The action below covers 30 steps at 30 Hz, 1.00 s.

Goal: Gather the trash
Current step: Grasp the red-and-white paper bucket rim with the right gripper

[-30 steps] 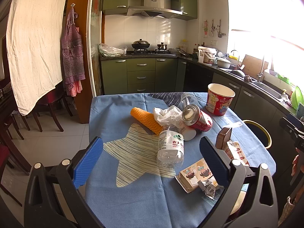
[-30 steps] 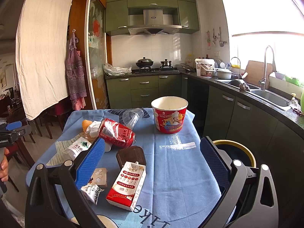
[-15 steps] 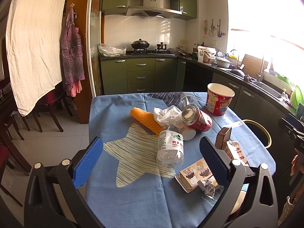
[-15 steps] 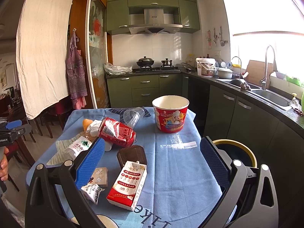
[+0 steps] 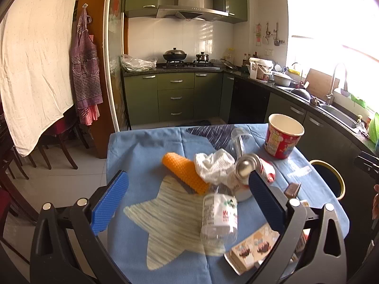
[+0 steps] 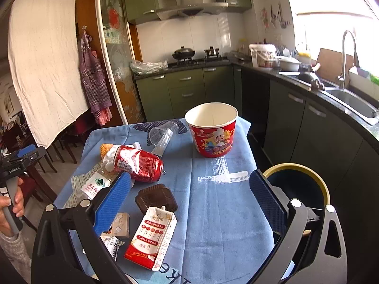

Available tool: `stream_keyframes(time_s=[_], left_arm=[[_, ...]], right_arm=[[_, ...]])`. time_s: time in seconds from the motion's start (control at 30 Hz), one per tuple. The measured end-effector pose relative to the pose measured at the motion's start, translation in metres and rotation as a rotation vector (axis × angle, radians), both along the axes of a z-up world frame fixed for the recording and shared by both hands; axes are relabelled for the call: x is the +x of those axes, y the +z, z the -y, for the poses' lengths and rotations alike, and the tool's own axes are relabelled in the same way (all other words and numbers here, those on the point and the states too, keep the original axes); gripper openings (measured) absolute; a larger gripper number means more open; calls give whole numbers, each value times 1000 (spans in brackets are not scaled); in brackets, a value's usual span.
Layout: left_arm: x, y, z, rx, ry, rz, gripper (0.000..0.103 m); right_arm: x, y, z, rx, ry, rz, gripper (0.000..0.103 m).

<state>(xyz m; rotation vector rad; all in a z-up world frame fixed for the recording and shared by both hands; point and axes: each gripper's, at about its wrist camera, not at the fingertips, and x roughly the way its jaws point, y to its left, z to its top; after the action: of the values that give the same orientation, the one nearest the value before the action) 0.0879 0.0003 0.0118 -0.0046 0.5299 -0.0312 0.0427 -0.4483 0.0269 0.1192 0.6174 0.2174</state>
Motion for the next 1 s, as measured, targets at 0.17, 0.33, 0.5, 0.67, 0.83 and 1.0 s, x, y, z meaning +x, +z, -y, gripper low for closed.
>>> stream_keyframes(time_s=[0.17, 0.33, 0.5, 0.67, 0.83, 1.0], left_arm=[[67, 10, 1, 10, 42, 26, 97], [132, 0, -5, -25, 71, 18, 97], [160, -28, -18, -73, 94, 11, 97], [167, -48, -24, -59, 109, -8, 97], [172, -54, -25, -45, 120, -20, 97], [173, -59, -20, -41, 100, -32, 97]], right_arm=[[81, 19, 24, -5, -22, -131, 99], [168, 22, 39, -10, -67, -272, 98], [247, -8, 47, -6, -89, -448, 64], [301, -42, 55, -33, -145, -571, 36], [323, -65, 56, -64, -174, -627, 24], [332, -76, 51, -86, -182, -655, 6]])
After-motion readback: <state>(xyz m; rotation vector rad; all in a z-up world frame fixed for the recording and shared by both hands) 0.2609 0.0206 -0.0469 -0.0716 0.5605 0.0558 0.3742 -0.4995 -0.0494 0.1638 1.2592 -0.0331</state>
